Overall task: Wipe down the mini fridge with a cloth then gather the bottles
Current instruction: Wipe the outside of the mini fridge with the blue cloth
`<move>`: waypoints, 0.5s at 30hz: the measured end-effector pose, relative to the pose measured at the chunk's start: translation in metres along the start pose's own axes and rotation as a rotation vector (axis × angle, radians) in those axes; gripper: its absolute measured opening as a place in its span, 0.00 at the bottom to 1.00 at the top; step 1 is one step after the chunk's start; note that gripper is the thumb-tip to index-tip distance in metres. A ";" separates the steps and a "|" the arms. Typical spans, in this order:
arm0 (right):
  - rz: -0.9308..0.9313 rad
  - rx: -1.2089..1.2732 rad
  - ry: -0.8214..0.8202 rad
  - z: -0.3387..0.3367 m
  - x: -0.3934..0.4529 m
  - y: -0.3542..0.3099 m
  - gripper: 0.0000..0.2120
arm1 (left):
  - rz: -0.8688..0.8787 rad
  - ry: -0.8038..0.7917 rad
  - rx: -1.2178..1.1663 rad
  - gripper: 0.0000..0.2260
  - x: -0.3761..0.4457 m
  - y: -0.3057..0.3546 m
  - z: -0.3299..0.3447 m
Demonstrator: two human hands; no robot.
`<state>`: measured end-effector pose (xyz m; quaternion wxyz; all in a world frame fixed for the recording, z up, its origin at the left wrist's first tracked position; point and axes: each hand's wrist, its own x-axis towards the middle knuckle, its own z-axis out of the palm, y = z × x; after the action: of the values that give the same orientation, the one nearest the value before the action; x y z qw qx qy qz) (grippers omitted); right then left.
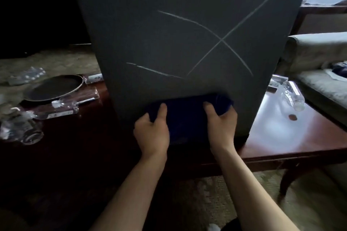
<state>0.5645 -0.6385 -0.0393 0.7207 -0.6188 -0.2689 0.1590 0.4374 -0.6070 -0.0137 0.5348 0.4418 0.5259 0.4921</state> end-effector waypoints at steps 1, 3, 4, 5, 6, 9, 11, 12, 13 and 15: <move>-0.084 0.001 -0.026 0.012 -0.008 -0.007 0.11 | 0.054 0.036 -0.008 0.10 0.007 0.004 -0.013; -0.207 -0.011 -0.046 0.035 -0.023 -0.014 0.07 | 0.116 0.102 -0.027 0.15 0.017 0.008 -0.035; -0.238 -0.019 -0.028 0.045 -0.029 -0.014 0.08 | 0.123 0.109 -0.025 0.17 0.020 0.008 -0.045; -0.249 -0.022 -0.003 0.054 -0.035 -0.011 0.09 | 0.112 0.108 -0.022 0.18 0.022 0.005 -0.052; -0.247 -0.037 0.019 0.061 -0.040 -0.004 0.09 | 0.099 0.094 -0.020 0.17 0.024 0.000 -0.058; -0.213 -0.132 0.052 0.074 -0.057 0.021 0.08 | 0.027 0.088 -0.008 0.12 0.024 -0.024 -0.071; -0.166 -0.183 0.024 0.078 -0.071 0.036 0.05 | -0.076 0.135 0.018 0.18 0.023 -0.040 -0.080; -0.146 -0.203 0.012 0.079 -0.076 0.040 0.05 | -0.128 0.147 0.013 0.23 0.023 -0.044 -0.084; -0.129 -0.218 0.002 0.079 -0.080 0.042 0.06 | -0.147 0.150 0.006 0.22 0.025 -0.046 -0.088; -0.100 -0.222 -0.013 0.082 -0.081 0.036 0.05 | -0.153 0.144 -0.010 0.15 0.032 -0.039 -0.094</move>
<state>0.4555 -0.6113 -0.0829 0.6530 -0.6797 -0.3200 0.0960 0.3450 -0.5844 -0.0618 0.5337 0.3610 0.5927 0.4832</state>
